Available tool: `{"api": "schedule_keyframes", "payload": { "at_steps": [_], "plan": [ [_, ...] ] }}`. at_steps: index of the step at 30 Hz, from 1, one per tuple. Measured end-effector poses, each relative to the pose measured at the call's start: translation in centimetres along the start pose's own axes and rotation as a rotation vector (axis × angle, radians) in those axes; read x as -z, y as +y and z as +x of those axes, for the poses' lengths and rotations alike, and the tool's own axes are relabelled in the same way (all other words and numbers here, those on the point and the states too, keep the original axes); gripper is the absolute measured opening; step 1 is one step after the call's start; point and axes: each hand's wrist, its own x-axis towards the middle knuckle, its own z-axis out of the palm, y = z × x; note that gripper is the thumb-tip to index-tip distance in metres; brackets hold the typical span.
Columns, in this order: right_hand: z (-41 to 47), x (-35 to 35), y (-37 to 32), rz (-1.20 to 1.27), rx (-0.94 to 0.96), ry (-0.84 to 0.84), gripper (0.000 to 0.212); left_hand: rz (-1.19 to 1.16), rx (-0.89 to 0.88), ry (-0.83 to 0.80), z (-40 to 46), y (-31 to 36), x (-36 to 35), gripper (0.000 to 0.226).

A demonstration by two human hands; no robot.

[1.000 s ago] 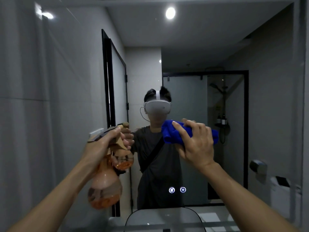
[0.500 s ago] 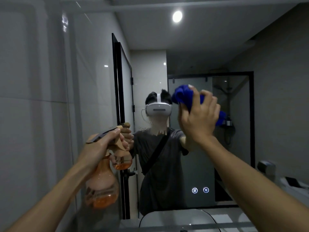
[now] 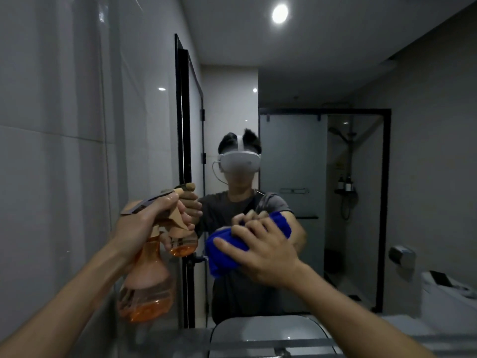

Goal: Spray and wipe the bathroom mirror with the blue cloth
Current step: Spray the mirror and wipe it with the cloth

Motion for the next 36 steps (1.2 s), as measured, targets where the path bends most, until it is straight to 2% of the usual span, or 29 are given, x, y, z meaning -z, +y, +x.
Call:
{"api": "schedule_keyframes", "payload": {
  "at_steps": [3, 7, 10, 12, 13, 16, 18, 26, 31, 36],
  "plan": [
    [3.3, 1.7, 4.8, -0.051, -0.11, 0.104, 0.057, -0.009, -0.008, 0.003, 0.1, 0.6, 0.2, 0.039],
    [10.1, 4.4, 11.1, -0.15, -0.452, 0.189, 0.057, -0.034, -0.014, 0.014, 0.3, 1.4, 0.3, 0.032],
    [15.0, 4.9, 12.0, -0.18, -0.821, 0.275, 0.052, -0.059, -0.007, 0.02, 0.2, 1.7, 0.4, 0.031],
    [16.5, 4.3, 10.5, -0.167, -0.93, 0.321, 0.052, -0.026, -0.001, 0.054, 0.2, 1.6, 0.9, 0.031],
    [16.4, 3.9, 9.4, -0.16, -0.894, 0.322, 0.054, -0.005, 0.005, 0.074, 0.2, 1.5, 1.2, 0.032],
    [13.7, 1.9, 5.2, -0.135, -0.557, 0.259, 0.056, 0.064, 0.04, 0.16, -0.2, 0.8, 2.5, 0.03],
    [11.6, 0.9, 2.5, -0.113, -0.419, 0.231, 0.053, 0.119, 0.065, 0.242, -0.8, 0.3, 3.4, 0.03],
    [10.5, 0.7, 0.0, -0.106, -0.413, 0.221, 0.053, 0.16, 0.134, 0.405, -3.7, 1.0, 6.0, 0.033],
    [10.4, 0.4, -0.2, -0.113, -0.428, 0.191, 0.056, 0.214, 0.128, 0.424, -4.1, 1.7, 6.1, 0.038],
    [13.8, 0.9, 0.6, -0.076, -0.4, 0.189, 0.055, 0.172, 0.105, 0.457, -4.0, 1.6, 5.7, 0.033]
  ]
}}
